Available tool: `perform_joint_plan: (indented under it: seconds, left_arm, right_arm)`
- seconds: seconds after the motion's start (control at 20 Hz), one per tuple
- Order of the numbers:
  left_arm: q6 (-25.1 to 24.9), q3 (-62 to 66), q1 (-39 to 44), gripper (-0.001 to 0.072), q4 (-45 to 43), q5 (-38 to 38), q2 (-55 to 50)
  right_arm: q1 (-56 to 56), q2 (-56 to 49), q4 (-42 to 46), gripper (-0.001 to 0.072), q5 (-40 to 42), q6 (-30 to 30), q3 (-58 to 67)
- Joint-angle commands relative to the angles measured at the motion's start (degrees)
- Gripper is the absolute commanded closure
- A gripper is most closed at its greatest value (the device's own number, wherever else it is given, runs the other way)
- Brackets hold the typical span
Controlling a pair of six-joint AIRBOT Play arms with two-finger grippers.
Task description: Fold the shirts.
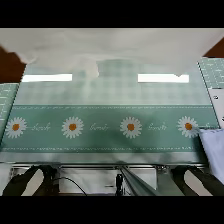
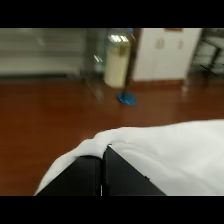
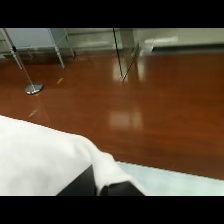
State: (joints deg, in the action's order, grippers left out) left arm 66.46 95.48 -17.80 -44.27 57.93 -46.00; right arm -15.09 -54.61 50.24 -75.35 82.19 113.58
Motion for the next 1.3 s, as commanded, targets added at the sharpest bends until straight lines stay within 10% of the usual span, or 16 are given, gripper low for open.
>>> perform_joint_plan:
  seconds: [0.0,0.2,0.6,0.95,1.25]
  left_arm:
    - [2.3,3.3,0.1,0.0683,-10.0,5.5,9.3]
    - [8.9,3.2,0.9,0.0683,-26.6,7.6,18.3]
    - [13.4,-11.2,8.1,0.0683,-32.7,13.5,19.4]
    - [13.3,-28.0,8.7,0.0682,-19.7,-0.5,0.0]
    - [13.4,-27.5,16.5,0.0681,-15.5,-20.2,-24.0]
  right_arm:
    - [0.0,9.1,1.7,0.0688,-6.2,1.4,3.2]
    - [0.0,16.9,10.5,0.0688,-14.8,4.9,3.2]
    - [0.0,19.0,14.8,0.0688,-25.7,7.1,-7.0]
    - [0.1,12.8,7.4,0.0688,-0.4,0.8,-41.5]
    - [2.0,-10.6,-0.5,0.0688,16.0,-7.1,-44.3]
